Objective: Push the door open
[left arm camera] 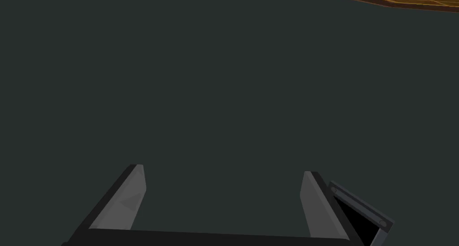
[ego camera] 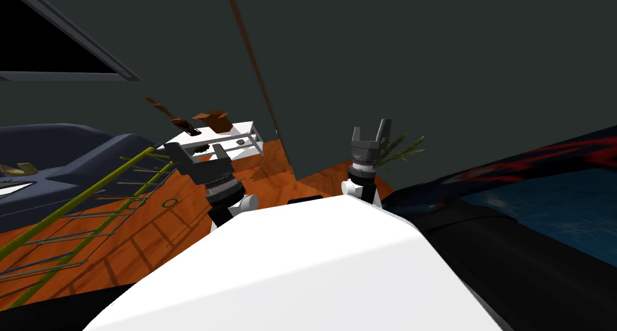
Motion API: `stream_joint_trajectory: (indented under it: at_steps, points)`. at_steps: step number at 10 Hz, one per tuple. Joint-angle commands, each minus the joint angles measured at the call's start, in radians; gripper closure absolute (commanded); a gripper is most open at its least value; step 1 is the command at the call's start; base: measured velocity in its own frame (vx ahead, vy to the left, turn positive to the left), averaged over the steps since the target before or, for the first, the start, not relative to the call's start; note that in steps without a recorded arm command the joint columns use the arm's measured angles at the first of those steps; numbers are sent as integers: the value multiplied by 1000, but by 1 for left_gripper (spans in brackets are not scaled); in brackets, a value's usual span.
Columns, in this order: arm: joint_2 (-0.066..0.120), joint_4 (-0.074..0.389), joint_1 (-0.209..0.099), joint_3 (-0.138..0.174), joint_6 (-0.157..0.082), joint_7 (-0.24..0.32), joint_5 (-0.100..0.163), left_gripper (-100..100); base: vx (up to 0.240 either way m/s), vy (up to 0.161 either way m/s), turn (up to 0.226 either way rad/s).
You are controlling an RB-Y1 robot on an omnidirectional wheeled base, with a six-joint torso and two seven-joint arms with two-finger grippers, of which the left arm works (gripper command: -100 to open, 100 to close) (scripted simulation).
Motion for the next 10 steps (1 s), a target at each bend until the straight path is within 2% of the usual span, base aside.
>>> stream_joint_trajectory:
  at_steps: [1,5,10]
  points:
    - [14,19,-5,-10,-4,-15,-10,-100,78,109,8]
    - [36,59,-17,-32,-11,-48,-32,-100,-18,169,-4]
    - [70,138,-40,-74,-26,-113,-74,-100,47,225,-5]
